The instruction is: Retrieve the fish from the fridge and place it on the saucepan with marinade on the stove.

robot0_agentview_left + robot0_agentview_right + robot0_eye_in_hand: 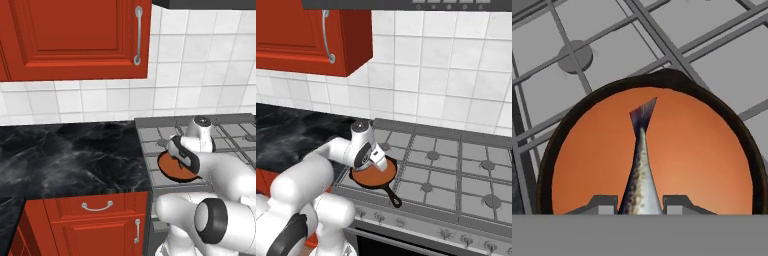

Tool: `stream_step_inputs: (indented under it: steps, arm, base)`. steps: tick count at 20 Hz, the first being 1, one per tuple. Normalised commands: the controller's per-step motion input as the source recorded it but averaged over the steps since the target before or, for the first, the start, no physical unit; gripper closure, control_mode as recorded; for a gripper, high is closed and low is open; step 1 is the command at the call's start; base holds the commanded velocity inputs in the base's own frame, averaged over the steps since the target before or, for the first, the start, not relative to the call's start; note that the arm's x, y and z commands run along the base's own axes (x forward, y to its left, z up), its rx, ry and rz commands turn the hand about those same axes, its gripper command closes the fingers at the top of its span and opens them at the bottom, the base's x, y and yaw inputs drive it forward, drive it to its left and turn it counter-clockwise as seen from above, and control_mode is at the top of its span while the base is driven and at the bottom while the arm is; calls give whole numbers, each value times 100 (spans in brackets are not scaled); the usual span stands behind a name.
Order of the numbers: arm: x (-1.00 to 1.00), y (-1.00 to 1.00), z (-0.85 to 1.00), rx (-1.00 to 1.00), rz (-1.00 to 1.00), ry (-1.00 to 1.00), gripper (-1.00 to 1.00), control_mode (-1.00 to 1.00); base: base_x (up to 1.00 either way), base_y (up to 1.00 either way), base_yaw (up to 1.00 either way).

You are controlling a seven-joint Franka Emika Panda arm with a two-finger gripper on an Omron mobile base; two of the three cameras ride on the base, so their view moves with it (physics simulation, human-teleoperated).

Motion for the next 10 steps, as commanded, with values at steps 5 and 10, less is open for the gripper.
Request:
stream_step_inputs:
  steps: [5,10]
  arm:
    - [9,0,-23,0,0,0,100,-100]
    - [9,0,-20,0,0,0,100,-100]
  base:
    - [0,0,0]
    - [0,0,0]
